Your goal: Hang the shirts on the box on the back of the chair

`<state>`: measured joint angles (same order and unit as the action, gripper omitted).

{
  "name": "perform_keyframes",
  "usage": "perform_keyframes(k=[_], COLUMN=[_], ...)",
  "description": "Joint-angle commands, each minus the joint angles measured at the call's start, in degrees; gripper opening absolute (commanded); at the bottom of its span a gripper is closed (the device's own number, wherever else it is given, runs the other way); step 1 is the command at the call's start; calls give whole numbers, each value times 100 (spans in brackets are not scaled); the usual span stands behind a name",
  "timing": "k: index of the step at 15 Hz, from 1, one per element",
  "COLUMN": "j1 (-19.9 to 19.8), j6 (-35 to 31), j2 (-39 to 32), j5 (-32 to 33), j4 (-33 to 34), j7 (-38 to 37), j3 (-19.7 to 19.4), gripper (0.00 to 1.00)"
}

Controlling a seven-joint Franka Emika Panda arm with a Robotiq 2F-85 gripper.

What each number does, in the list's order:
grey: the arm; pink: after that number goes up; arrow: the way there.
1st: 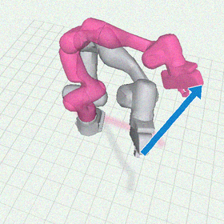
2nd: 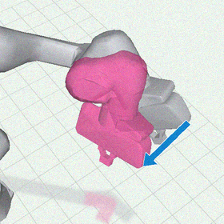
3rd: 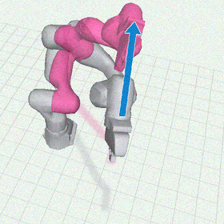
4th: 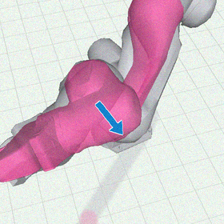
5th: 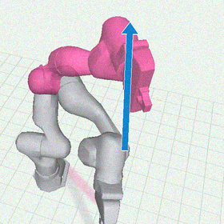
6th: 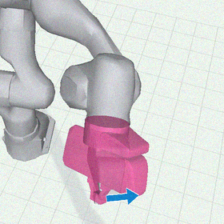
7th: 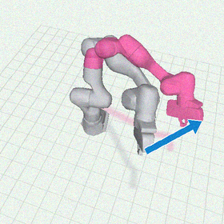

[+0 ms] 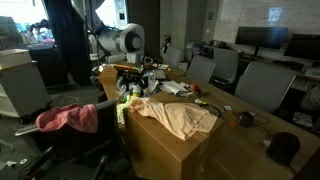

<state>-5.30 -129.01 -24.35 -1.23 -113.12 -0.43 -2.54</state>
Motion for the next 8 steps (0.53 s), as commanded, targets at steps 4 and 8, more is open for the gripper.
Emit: perform_keyframes(k=[4, 8], j1=[-325, -454], j6=[134, 11], j2=[-640, -843], j5=[-311, -354], j4=[503, 608], j7=[349, 544], j3=[-77, -35], gripper=[100, 100])
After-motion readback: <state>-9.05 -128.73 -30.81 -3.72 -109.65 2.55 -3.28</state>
